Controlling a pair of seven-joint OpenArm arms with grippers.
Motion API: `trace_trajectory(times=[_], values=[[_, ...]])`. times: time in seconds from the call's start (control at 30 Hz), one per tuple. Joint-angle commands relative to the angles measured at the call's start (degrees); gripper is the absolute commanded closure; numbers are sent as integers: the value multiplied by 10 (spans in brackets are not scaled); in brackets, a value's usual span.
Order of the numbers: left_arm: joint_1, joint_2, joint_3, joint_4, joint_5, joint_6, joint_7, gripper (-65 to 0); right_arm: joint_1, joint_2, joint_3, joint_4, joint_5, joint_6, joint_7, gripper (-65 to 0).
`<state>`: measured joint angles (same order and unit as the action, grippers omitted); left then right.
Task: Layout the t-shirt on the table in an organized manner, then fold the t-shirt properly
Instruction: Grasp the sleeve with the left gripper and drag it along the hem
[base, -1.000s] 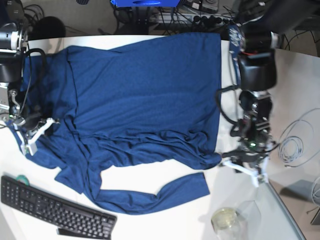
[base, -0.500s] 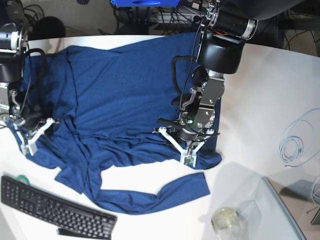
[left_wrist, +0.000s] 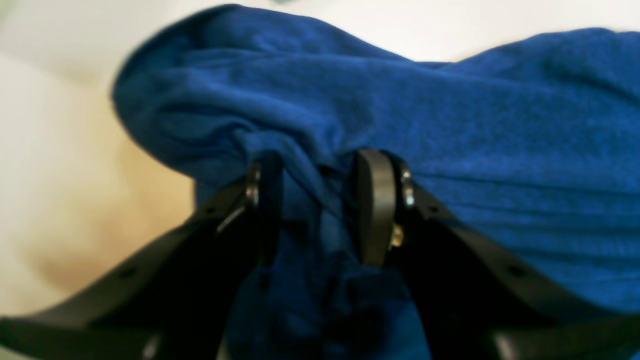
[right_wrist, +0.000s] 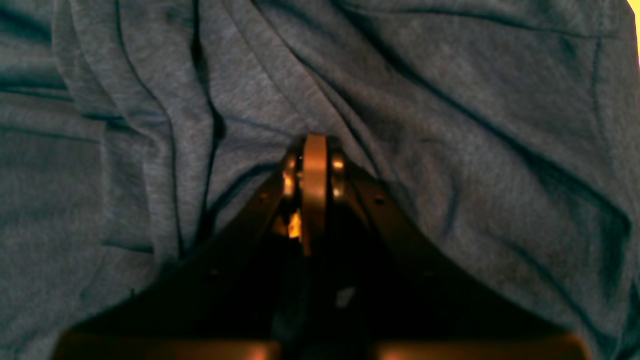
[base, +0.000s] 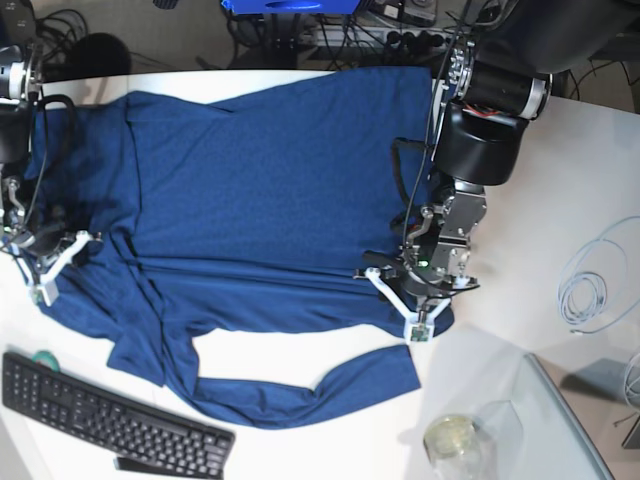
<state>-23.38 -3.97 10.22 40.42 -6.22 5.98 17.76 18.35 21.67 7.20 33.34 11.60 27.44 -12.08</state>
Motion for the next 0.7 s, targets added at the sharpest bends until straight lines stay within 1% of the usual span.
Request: trace_trajectory(times=[0.0, 0.2, 0.27, 0.33, 0.43, 0.53, 0.63, 0.67], values=[[-17, -14, -2, 8, 5, 12, -6, -235, 6, 10, 2, 2, -14, -13, -14, -2], [-19, -56, -6, 25, 5, 13, -5, -235, 6, 10, 2, 2, -14, -13, -14, -2], [-17, -60, -41, 45, 5, 13, -5, -235, 6, 9, 2, 4, -14, -13, -14, -2], [-13, -57, -82, 67, 5, 10, -5, -235, 6, 8, 1, 5, -14, -13, -14, -2], [-15, -32, -107, 88, 5, 9, -5, -235, 6, 8, 1, 5, -14, -13, -14, -2], [-18, -19, -102, 88, 5, 8, -8, -245, 6, 8, 0, 5, -14, -13, -14, -2], [-38, -6, -101, 80, 5, 8, -7, -250, 6, 8, 0, 5, -14, -12, -14, -2], [-47, -6, -103, 66, 5, 8, -8, -275, 6, 8, 0, 5, -14, -12, -14, -2]])
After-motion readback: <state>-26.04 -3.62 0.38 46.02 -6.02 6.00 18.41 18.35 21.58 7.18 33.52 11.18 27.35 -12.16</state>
